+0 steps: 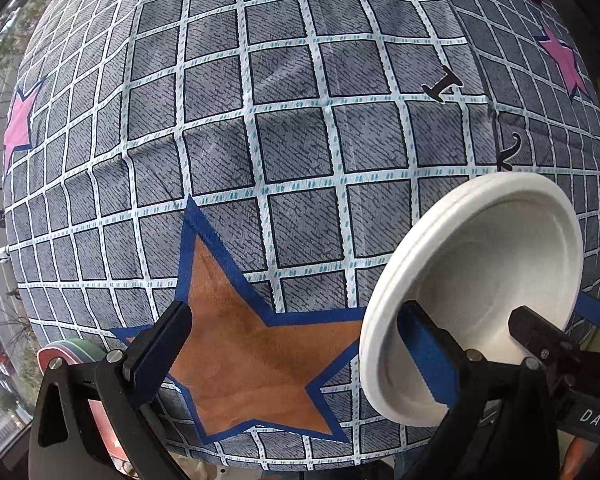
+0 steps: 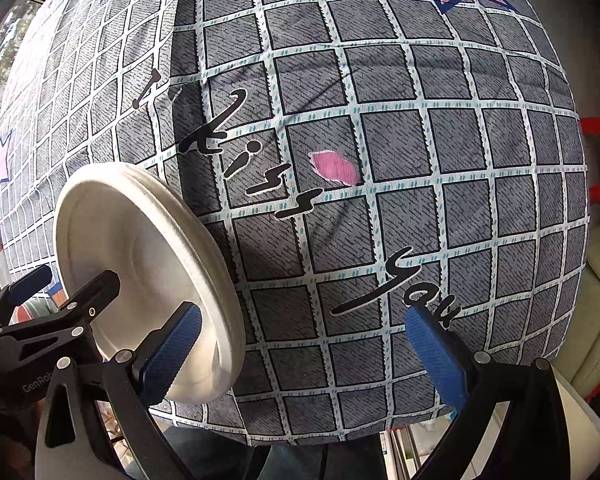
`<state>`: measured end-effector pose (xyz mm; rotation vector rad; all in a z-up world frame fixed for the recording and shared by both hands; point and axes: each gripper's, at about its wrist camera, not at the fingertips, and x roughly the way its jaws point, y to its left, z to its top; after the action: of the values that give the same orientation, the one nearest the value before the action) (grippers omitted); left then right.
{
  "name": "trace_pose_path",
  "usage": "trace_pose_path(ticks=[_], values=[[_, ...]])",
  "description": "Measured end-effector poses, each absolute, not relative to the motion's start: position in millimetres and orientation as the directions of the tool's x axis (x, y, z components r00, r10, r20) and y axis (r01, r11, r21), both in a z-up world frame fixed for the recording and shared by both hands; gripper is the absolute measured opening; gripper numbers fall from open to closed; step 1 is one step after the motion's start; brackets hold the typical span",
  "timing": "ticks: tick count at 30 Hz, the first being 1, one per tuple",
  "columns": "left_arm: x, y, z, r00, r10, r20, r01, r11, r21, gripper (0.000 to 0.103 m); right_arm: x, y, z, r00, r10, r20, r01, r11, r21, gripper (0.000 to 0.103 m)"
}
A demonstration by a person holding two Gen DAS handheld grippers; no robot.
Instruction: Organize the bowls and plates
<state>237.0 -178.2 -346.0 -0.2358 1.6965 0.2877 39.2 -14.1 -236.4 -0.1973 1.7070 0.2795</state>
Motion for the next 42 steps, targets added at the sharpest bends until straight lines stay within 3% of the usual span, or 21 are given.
trace_pose_path(ticks=[14,26,28,31,33,34,37,39,41,42], values=[[243,-185,-389,-0.135,-0.066,-0.989,-0.327,0.945,-0.018,0.103,44,-18,-284,-0.202,0.050,-0.978,-0.290,0.951,0.108,0.103],[259,-168,-401,-0.177,-0.091,-0.980,-0.351,0.936,-0.023,0.103,70,-35,-288,-0.233,0.049,-0.971,-0.280,0.953,0.115,0.103],[264,-169,-399,-0.174,-0.093,-0.980,-0.358,0.933,-0.025,0.102,77,-32,-289,-0.253,0.043,-0.967,-0.280,0.953,0.115,0.103],[272,-176,-392,-0.157,-0.094,-0.983,-0.336,0.941,-0.036,0.091,83,-29,-286,-0.240,0.052,-0.969,-0.270,0.956,0.117,0.100],[276,-183,-388,-0.139,-0.096,-0.986,-0.310,0.950,-0.049,0.077,81,-25,-281,-0.227,0.060,-0.972,-0.273,0.954,0.122,0.090],[277,-186,-386,-0.133,-0.092,-0.987,-0.300,0.953,-0.048,0.074,81,-24,-279,-0.219,0.062,-0.974,-0.278,0.953,0.124,0.086],[282,-190,-385,-0.118,-0.110,-0.987,-0.295,0.953,-0.071,0.059,80,-16,-272,-0.207,0.081,-0.975,-0.308,0.941,0.144,0.064],[284,-192,-384,-0.110,-0.130,-0.985,-0.291,0.952,-0.093,0.046,80,-8,-270,-0.215,0.096,-0.972,-0.332,0.929,0.165,0.043],[286,-194,-384,-0.107,-0.138,-0.985,-0.277,0.955,-0.103,0.039,79,1,-271,-0.238,0.118,-0.964,-0.343,0.918,0.198,0.031],[287,-194,-384,-0.104,-0.138,-0.985,-0.275,0.956,-0.105,0.039,79,4,-271,-0.244,0.122,-0.962,-0.344,0.917,0.203,0.030]])
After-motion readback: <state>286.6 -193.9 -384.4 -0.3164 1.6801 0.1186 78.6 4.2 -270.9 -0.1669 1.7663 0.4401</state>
